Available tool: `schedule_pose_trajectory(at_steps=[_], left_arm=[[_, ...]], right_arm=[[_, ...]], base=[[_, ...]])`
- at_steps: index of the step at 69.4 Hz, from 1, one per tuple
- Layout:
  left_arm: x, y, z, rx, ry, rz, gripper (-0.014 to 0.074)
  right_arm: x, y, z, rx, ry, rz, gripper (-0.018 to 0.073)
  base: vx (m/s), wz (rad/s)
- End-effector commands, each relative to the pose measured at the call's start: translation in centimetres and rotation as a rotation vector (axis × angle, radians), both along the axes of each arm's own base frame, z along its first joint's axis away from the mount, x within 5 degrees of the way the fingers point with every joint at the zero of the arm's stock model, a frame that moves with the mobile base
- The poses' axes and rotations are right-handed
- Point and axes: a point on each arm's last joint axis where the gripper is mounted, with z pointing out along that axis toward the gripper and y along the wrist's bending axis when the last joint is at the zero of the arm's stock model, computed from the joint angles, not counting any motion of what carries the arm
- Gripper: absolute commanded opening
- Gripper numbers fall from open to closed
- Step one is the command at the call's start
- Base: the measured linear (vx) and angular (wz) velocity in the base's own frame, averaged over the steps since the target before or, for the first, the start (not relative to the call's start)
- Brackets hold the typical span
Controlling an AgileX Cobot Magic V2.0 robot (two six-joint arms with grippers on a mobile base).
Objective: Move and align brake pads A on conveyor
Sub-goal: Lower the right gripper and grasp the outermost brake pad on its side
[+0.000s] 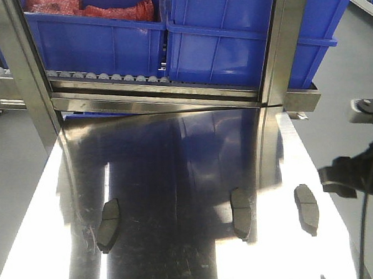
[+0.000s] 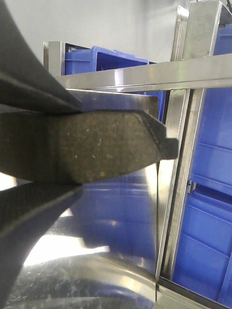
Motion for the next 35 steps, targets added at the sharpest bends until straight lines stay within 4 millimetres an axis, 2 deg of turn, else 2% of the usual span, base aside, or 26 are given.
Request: schedule_pose_trajectory(at_steps=[1,15,25,35], left_arm=[[0.2,0.1,1.9,-0.025,-0.125,0.013,-0.0006],[0.2,0.1,1.9,-0.025,-0.125,0.013,-0.0006],[0.2,0.1,1.9,-0.025,-0.125,0.013,-0.0006],[0.2,0.1,1.9,-0.025,-0.125,0.013,-0.0006]], right_arm=[[2.3,0.2,1.0,0.003,-0.021,-0.003,0.0463],[6.7,2.8,-2.2,-0.095,0.14,0.042,0.0463],[9.2,3.2,-4.7,-0.098,0.269,-0.047,0.0463],[10.8,3.4,-5.6,-0.114,0.326,-0.044,0.0463]], base=[[0.0,0.0],[0.0,0.0],[0.0,0.0],[0.0,0.0]])
